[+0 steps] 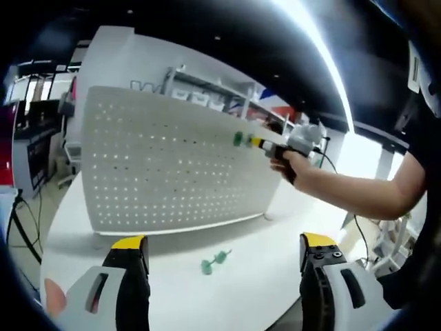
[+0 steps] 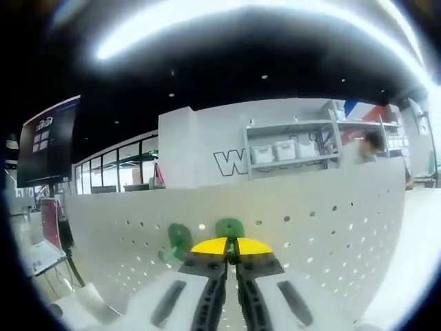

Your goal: Insert the hook assembly into the mounting plate slot until the hook locks in place.

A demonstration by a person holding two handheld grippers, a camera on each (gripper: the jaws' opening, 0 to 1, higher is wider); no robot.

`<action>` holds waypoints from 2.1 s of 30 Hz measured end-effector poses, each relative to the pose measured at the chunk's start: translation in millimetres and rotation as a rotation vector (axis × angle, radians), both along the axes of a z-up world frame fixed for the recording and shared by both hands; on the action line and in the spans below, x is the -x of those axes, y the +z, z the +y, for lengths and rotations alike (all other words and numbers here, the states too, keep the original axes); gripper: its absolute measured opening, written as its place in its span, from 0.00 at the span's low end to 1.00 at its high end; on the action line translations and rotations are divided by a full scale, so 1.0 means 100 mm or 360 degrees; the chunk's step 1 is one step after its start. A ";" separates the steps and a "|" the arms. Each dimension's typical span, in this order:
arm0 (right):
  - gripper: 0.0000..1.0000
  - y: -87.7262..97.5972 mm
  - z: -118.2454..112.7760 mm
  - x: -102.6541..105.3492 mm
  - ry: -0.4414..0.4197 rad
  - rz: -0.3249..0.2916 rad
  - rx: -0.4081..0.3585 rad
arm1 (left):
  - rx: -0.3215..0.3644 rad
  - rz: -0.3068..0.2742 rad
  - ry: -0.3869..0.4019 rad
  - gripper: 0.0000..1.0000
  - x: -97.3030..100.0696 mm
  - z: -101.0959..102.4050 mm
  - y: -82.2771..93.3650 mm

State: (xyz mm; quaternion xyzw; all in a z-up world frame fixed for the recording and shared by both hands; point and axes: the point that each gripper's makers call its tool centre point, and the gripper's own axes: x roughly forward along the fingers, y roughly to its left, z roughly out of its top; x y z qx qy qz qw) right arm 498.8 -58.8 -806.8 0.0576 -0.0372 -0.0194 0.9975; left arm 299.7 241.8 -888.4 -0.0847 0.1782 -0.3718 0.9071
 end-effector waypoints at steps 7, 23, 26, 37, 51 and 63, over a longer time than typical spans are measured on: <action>0.02 0.01 0.01 0.01 -0.0014 0.0008 0.0063 | -0.0001 0.0015 0.0005 0.91 0.02 0.00 -0.03; 0.14 0.04 0.14 0.25 0.0024 0.0038 -0.0143 | 0.0066 0.0131 -0.0018 0.93 0.12 -0.05 -0.10; 0.15 0.08 0.15 0.33 0.0029 0.0023 -0.0145 | 0.0036 0.0140 -0.0025 0.95 0.16 -0.06 -0.14; 0.19 0.11 0.05 0.67 0.0032 0.0044 -0.0093 | -0.0017 0.0174 -0.0034 0.92 0.32 -0.03 -0.22; 0.23 -0.18 0.03 1.24 0.0102 0.0184 -0.0126 | -0.0121 0.0196 -0.0130 0.93 0.57 -0.08 -0.28; 0.28 -0.78 0.18 1.60 0.0250 0.0426 -0.0202 | -0.0146 0.0209 -0.0102 0.96 0.70 0.02 -0.32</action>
